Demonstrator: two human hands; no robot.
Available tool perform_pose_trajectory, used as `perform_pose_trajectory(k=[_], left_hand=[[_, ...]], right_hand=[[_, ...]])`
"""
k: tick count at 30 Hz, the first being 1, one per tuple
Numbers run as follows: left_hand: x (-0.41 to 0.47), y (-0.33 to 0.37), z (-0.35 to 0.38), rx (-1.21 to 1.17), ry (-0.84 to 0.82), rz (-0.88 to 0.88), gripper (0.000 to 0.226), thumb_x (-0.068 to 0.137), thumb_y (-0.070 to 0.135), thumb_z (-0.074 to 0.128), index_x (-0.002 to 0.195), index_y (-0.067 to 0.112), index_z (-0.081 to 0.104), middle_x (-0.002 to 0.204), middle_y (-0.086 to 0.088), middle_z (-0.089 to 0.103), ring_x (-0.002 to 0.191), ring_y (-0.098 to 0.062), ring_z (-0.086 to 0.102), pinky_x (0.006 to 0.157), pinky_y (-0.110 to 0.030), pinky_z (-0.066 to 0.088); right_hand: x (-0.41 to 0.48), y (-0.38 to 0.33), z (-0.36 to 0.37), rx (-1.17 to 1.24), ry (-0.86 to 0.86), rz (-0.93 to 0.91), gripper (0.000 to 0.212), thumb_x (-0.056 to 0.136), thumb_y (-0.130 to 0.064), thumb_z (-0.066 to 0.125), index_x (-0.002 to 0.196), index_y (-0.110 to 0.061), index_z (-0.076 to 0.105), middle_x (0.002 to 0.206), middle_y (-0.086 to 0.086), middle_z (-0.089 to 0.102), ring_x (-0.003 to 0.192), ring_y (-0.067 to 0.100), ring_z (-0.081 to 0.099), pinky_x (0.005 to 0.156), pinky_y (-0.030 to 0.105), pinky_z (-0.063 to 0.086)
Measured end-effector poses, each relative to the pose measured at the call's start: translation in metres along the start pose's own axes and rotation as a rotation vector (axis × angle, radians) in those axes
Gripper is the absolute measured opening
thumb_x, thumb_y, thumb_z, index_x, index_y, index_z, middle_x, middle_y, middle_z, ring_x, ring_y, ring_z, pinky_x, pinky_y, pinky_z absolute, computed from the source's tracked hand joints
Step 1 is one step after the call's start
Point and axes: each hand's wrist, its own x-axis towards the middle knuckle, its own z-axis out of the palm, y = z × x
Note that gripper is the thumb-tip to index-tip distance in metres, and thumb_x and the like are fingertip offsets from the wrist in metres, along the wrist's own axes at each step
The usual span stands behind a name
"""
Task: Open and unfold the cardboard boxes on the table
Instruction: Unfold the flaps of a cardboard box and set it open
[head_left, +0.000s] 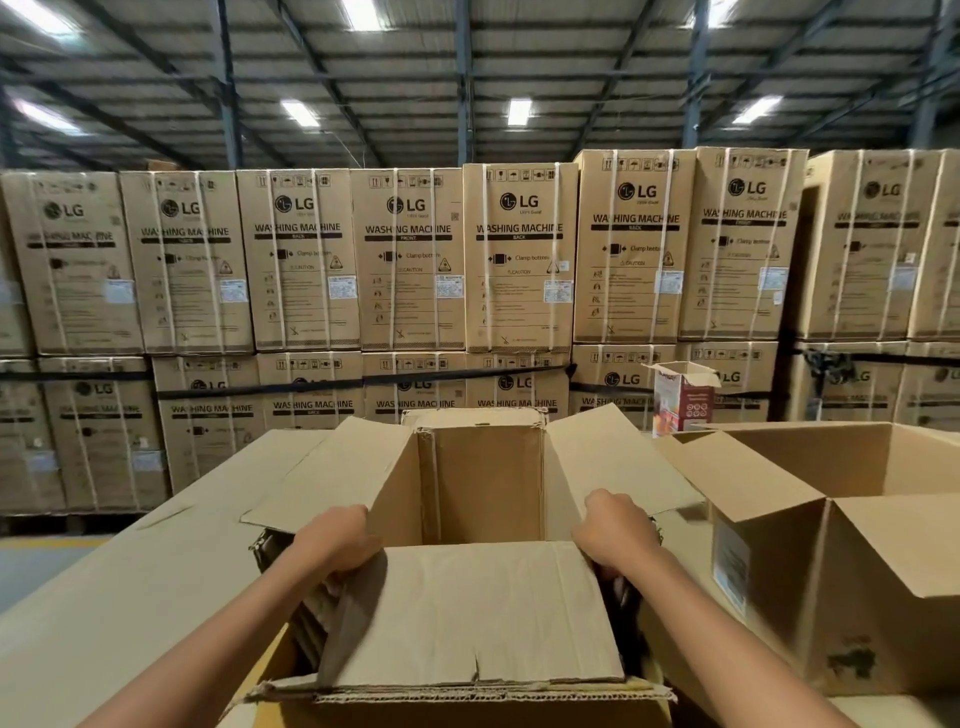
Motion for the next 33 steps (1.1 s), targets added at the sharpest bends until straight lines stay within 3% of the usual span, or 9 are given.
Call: perform_pose_trajectory(k=[4, 7, 10, 15, 18, 20, 25, 29, 33], left_hand=[[0.007, 0.010, -0.014, 0.212, 0.129, -0.018, 0.020, 0.093, 0.032, 0.048, 0.093, 0.014, 0.057, 0.078, 0.001, 0.059, 0.071, -0.016, 0.059, 0.061, -0.028, 0.043], [0.022, 0.019, -0.028, 0.246, 0.286, -0.013, 0.028, 0.093, 0.038, 0.050, 0.101, 0.014, 0.062, 0.096, -0.002, 0.066, 0.084, -0.021, 0.061, 0.065, -0.028, 0.046], [0.052, 0.026, -0.032, 0.173, 0.351, 0.049, 0.031, 0.092, 0.043, 0.054, 0.108, 0.018, 0.063, 0.108, -0.002, 0.068, 0.096, -0.021, 0.063, 0.070, -0.028, 0.049], [0.117, 0.032, -0.021, 0.017, 0.359, 0.125, 0.030, 0.093, 0.038, 0.059, 0.117, 0.020, 0.062, 0.113, -0.001, 0.067, 0.088, -0.013, 0.054, 0.068, -0.023, 0.043], [0.164, 0.033, -0.017, -0.042, 0.347, 0.174, 0.039, 0.093, 0.035, 0.061, 0.128, 0.020, 0.056, 0.120, -0.002, 0.064, 0.096, -0.014, 0.056, 0.075, -0.024, 0.048], [0.201, 0.033, -0.016, -0.059, 0.311, 0.230, 0.047, 0.092, 0.035, 0.063, 0.136, 0.020, 0.052, 0.131, -0.005, 0.059, 0.112, -0.018, 0.057, 0.089, -0.029, 0.050], [0.280, 0.045, -0.009, -0.022, 0.189, 0.337, 0.066, 0.096, 0.036, 0.059, 0.154, 0.022, 0.029, 0.158, -0.008, 0.030, 0.143, -0.027, 0.032, 0.114, -0.041, 0.034], [0.333, 0.053, 0.011, 0.051, 0.120, 0.366, 0.077, 0.099, 0.053, 0.045, 0.159, 0.027, 0.005, 0.166, -0.008, 0.006, 0.152, -0.030, 0.011, 0.121, -0.045, 0.018], [0.363, 0.051, 0.041, 0.204, 0.009, 0.340, 0.086, 0.091, 0.073, 0.037, 0.157, 0.038, -0.006, 0.166, -0.010, -0.002, 0.151, -0.036, 0.012, 0.120, -0.053, 0.019]], right_hand=[[0.004, 0.000, -0.013, -0.098, 0.083, -0.037, 0.004, 0.090, -0.014, 0.051, 0.093, -0.017, 0.048, 0.108, 0.007, 0.063, 0.094, 0.030, 0.059, 0.073, 0.032, 0.045], [0.019, -0.002, -0.018, -0.092, 0.176, -0.052, 0.003, 0.089, -0.017, 0.053, 0.092, -0.017, 0.053, 0.103, 0.007, 0.065, 0.083, 0.028, 0.054, 0.067, 0.031, 0.042], [0.042, -0.006, -0.017, -0.062, 0.186, -0.070, 0.017, 0.089, -0.021, 0.053, 0.102, -0.016, 0.062, 0.104, 0.007, 0.066, 0.085, 0.028, 0.057, 0.068, 0.032, 0.045], [0.090, -0.014, -0.010, -0.022, 0.100, -0.175, 0.026, 0.091, -0.032, 0.057, 0.110, -0.020, 0.071, 0.109, 0.004, 0.070, 0.095, 0.025, 0.064, 0.076, 0.034, 0.052], [0.131, -0.024, -0.005, -0.004, 0.067, -0.221, 0.025, 0.092, -0.033, 0.058, 0.110, -0.024, 0.073, 0.113, -0.001, 0.072, 0.097, 0.021, 0.064, 0.074, 0.030, 0.048], [0.167, -0.032, 0.000, -0.024, 0.060, -0.223, 0.026, 0.090, -0.032, 0.059, 0.112, -0.025, 0.072, 0.117, -0.001, 0.071, 0.103, 0.022, 0.064, 0.076, 0.031, 0.046], [0.257, -0.043, 0.026, 0.010, 0.002, -0.225, 0.048, 0.087, -0.035, 0.064, 0.133, -0.022, 0.061, 0.134, 0.002, 0.063, 0.120, 0.023, 0.058, 0.097, 0.039, 0.050], [0.309, -0.035, 0.063, -0.138, -0.027, -0.231, 0.070, 0.083, -0.054, 0.064, 0.144, -0.025, 0.044, 0.139, 0.001, 0.056, 0.125, 0.023, 0.053, 0.105, 0.046, 0.043], [0.340, -0.029, 0.093, -0.402, -0.064, -0.235, 0.096, 0.078, -0.074, 0.059, 0.152, -0.020, 0.028, 0.152, 0.005, 0.043, 0.138, 0.026, 0.042, 0.112, 0.051, 0.032]])
